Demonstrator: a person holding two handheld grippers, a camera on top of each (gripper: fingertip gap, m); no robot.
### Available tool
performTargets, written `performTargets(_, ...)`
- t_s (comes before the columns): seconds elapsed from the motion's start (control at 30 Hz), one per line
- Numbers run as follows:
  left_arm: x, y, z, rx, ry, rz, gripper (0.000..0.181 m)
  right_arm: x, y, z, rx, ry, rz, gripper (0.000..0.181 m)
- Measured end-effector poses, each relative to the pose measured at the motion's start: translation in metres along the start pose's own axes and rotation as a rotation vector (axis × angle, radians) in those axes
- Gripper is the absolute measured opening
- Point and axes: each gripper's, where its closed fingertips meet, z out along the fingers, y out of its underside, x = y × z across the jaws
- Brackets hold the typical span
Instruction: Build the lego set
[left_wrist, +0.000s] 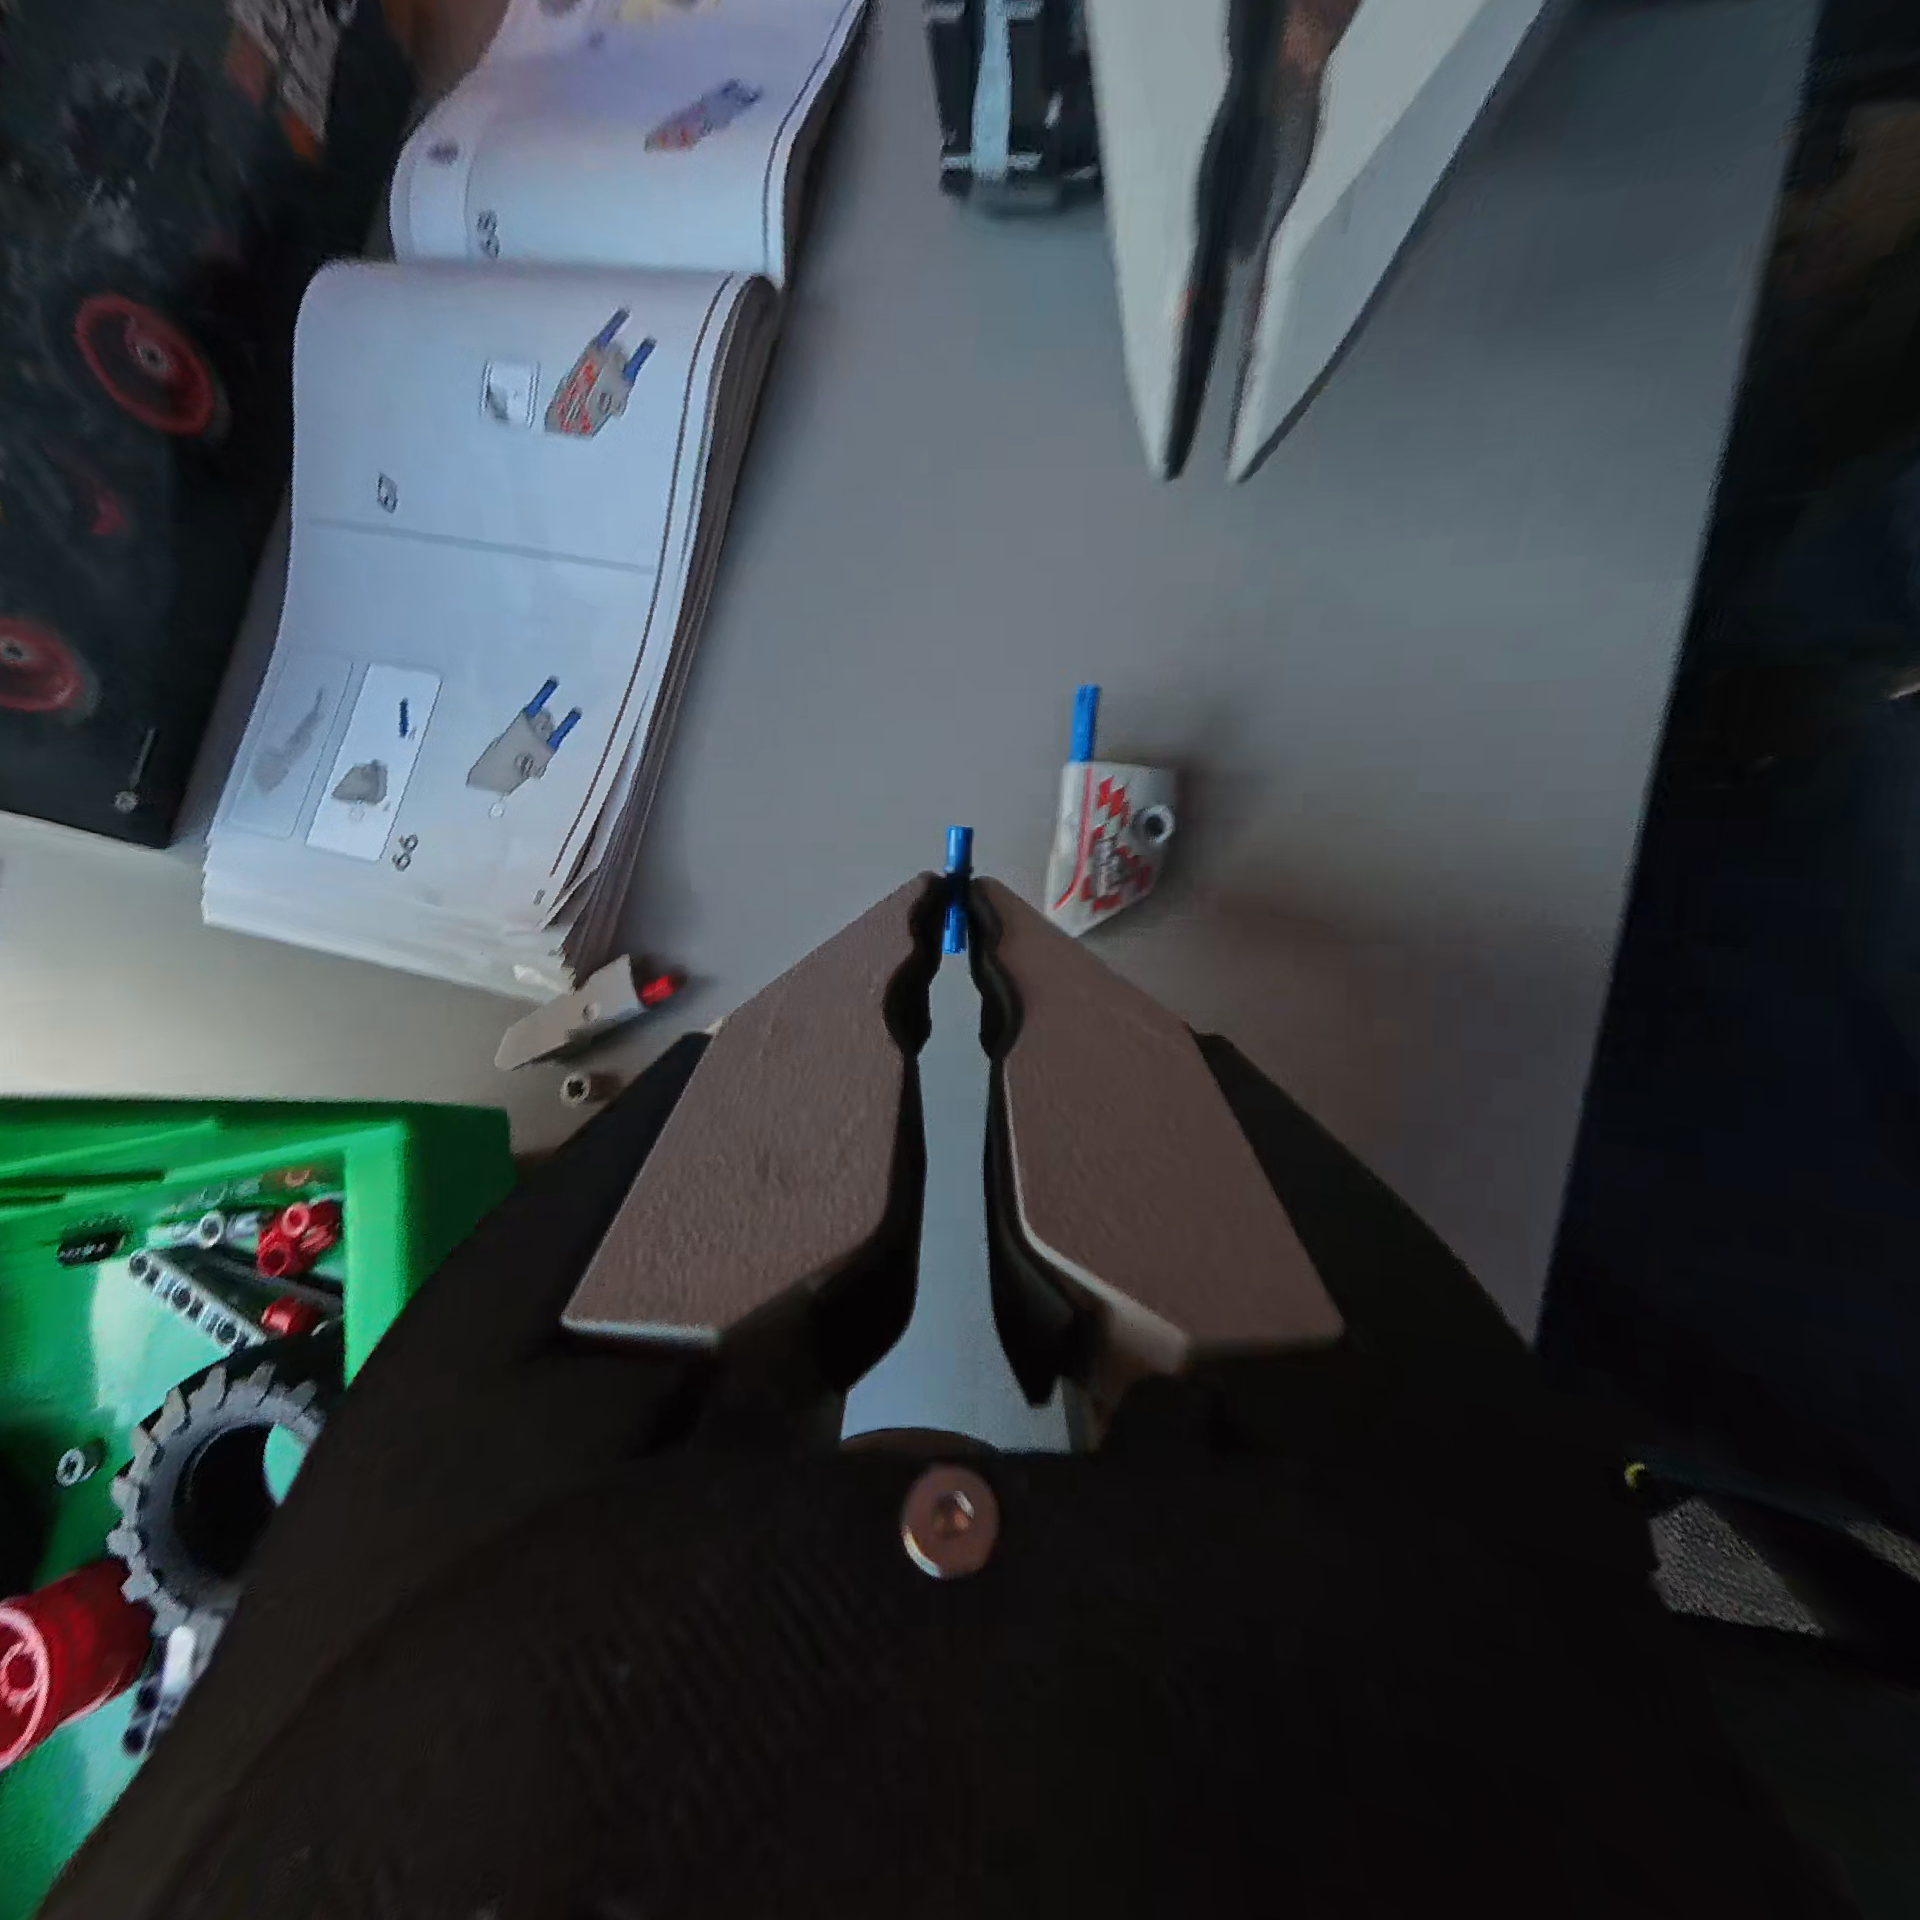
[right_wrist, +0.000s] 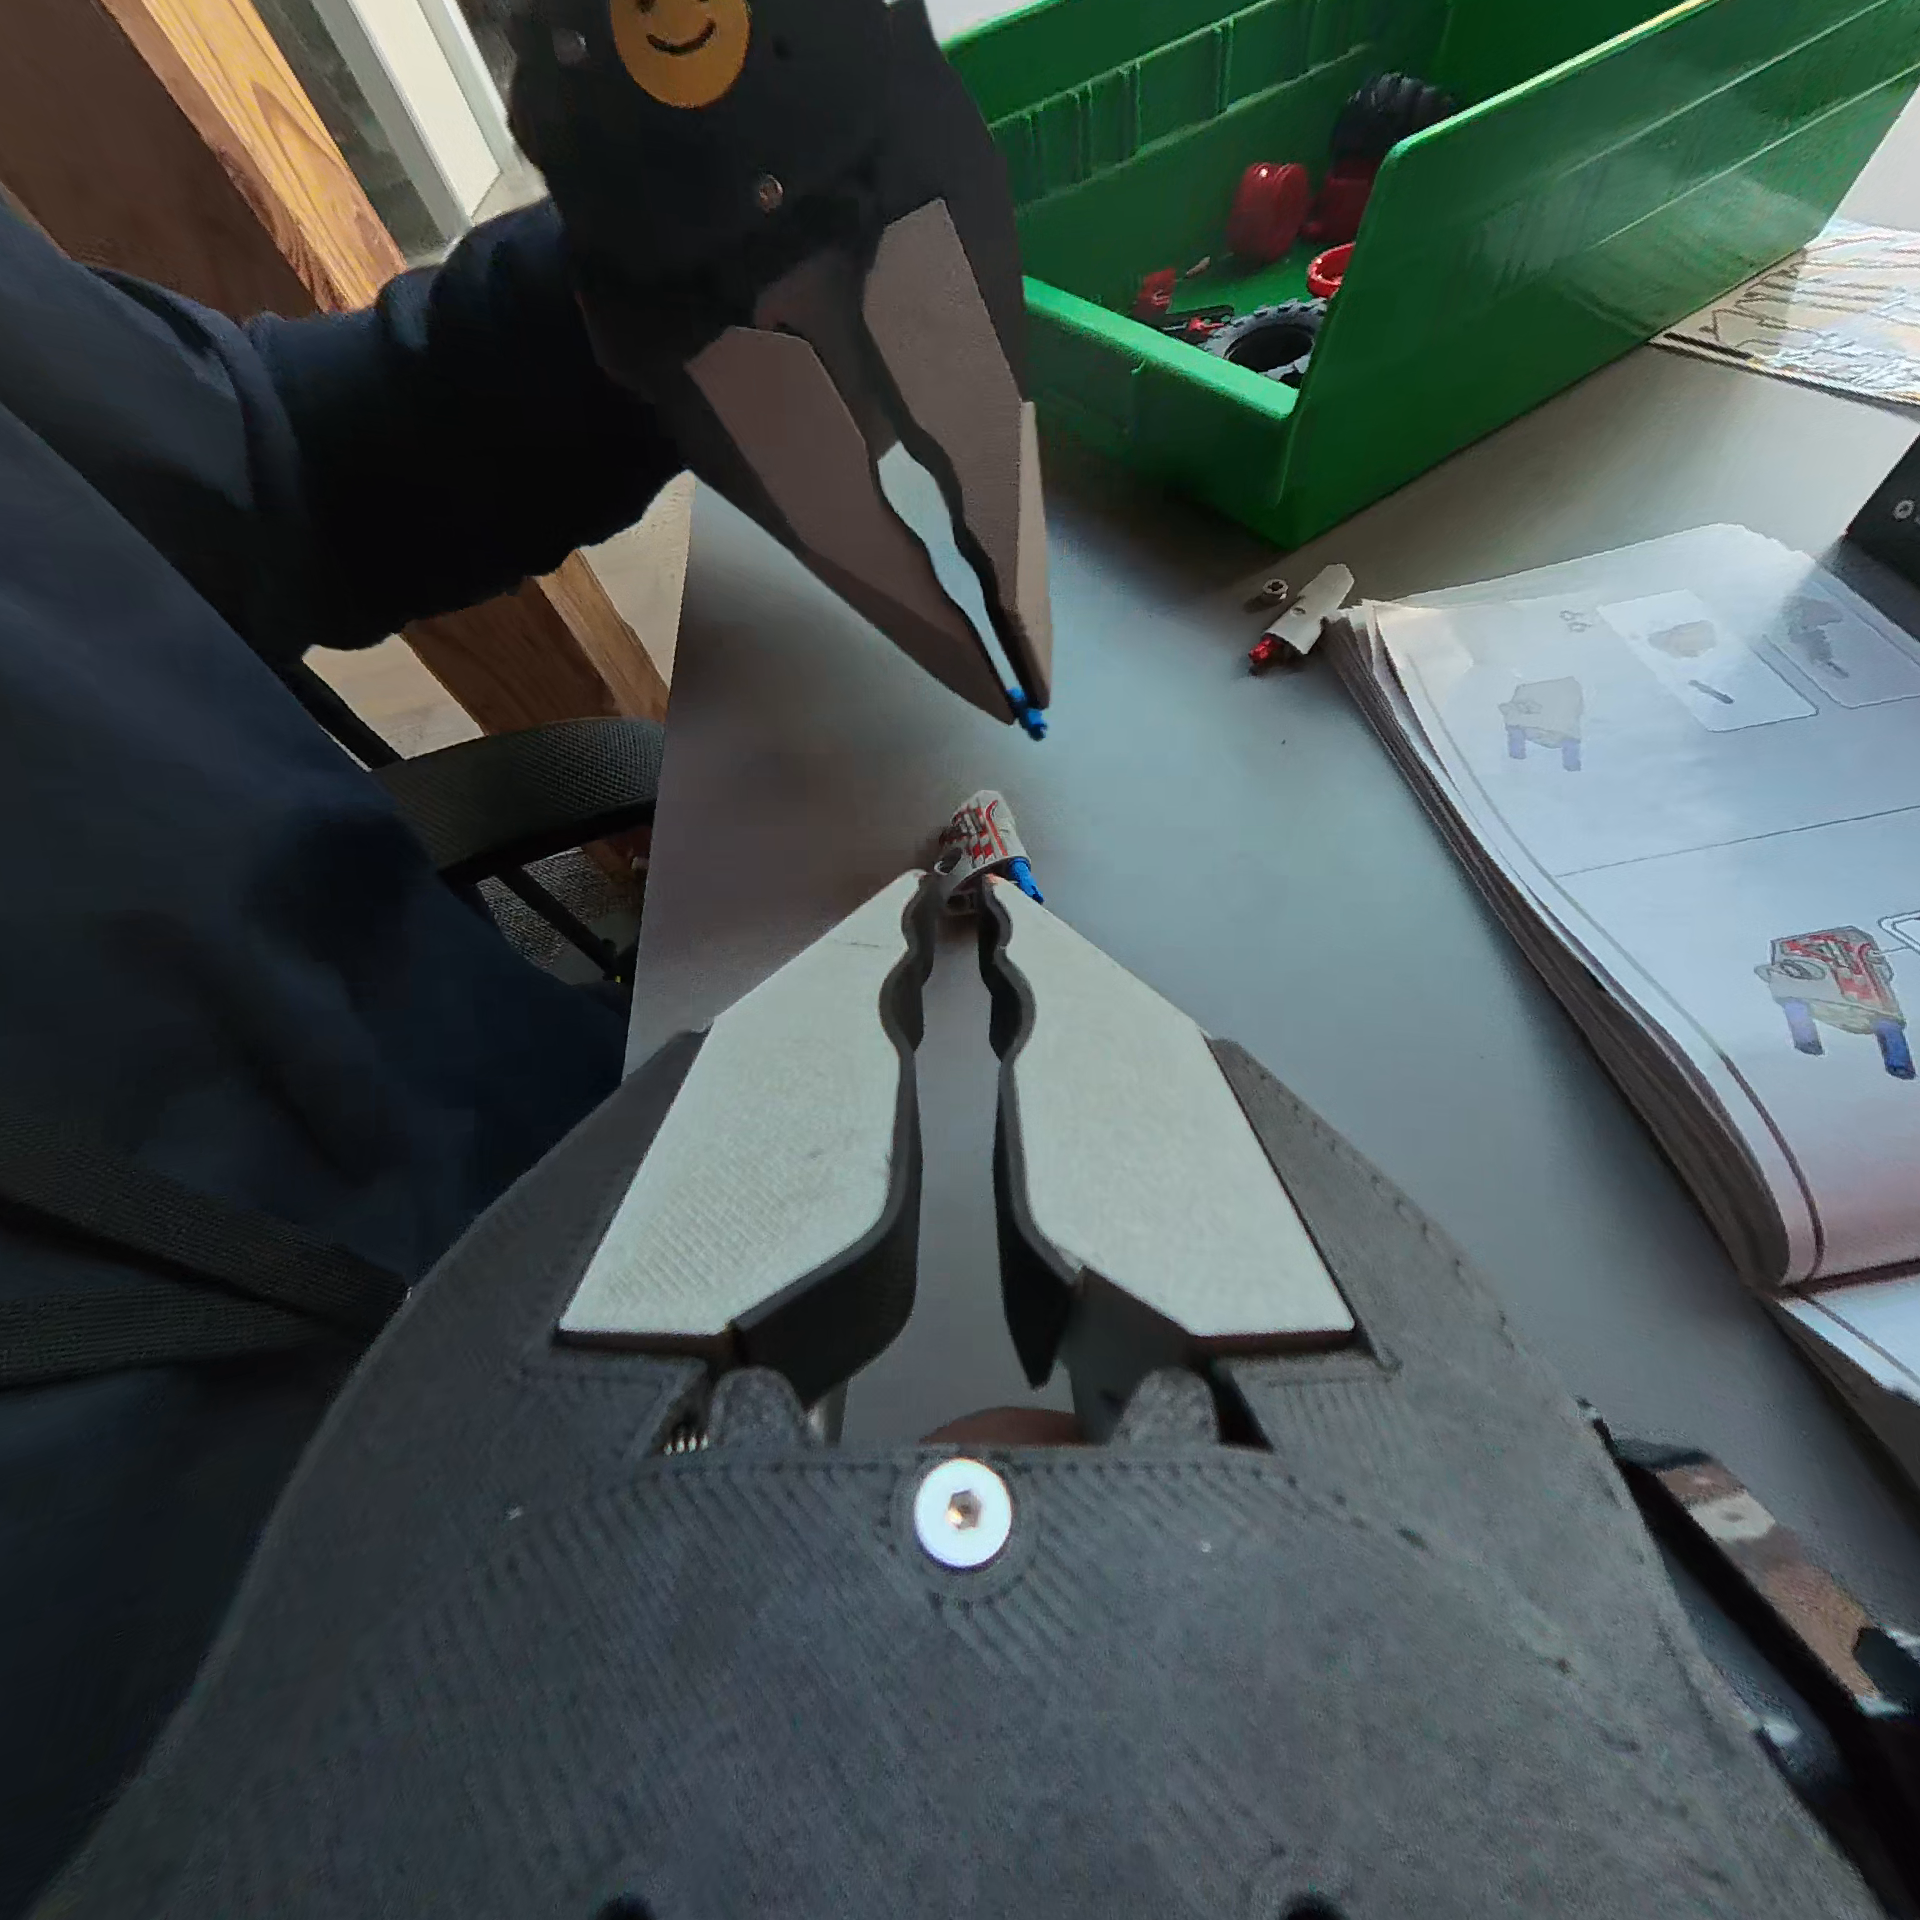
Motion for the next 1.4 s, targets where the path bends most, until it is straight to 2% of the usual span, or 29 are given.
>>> performTargets(0.23,0.04,-0.046,0.004,0.191,0.136,-0.031,0.0,-0.006,-0.004,0.006,0.009,0.021,-0.087,0.008)
performTargets(0.33,0.043,-0.056,0.004,0.266,0.164,-0.047,0.0,-0.012,-0.011,0.002,0.048,0.019,-0.141,0.008)
performTargets(0.43,0.042,-0.066,-0.003,0.364,0.186,-0.053,0.0,-0.014,-0.02,-0.004,0.106,0.002,-0.118,0.004)
performTargets(0.63,0.042,-0.075,-0.004,0.439,0.152,-0.032,0.001,-0.014,-0.028,-0.01,0.15,-0.019,-0.083,0.001)
performTargets(0.7,0.042,-0.077,-0.005,0.45,0.157,-0.038,0.001,-0.012,-0.03,-0.012,0.163,-0.016,-0.073,0.005)
performTargets(0.77,0.042,-0.08,-0.006,0.468,0.164,-0.047,0.0,-0.014,-0.032,-0.014,0.177,-0.032,-0.065,0.0)
performTargets(1.0,0.035,-0.085,-0.004,0.512,0.132,-0.076,0.0,-0.012,-0.041,-0.01,0.199,-0.03,-0.04,0.0)
performTargets(1.1,0.036,-0.09,-0.009,0.582,0.214,-0.161,0.0,0.002,-0.042,-0.014,0.218,0.029,-0.01,0.0)
performTargets(1.17,0.016,-0.076,0.002,0.505,0.124,-0.232,0.0,0.026,-0.025,-0.013,0.147,0.133,0.05,0.0)
performTargets(1.23,0.004,-0.061,0.006,0.438,0.056,-0.248,0.0,0.028,-0.018,-0.02,0.134,0.158,0.034,0.004)
performTargets(1.33,0.017,-0.057,0.002,0.433,0.112,-0.222,0.0,0.032,-0.015,-0.041,0.129,0.233,0.011,0.005)
performTargets(1.4,0.016,-0.048,0.006,0.364,0.071,-0.21,0.0,0.028,-0.001,-0.054,0.079,0.243,0.044,0.007)
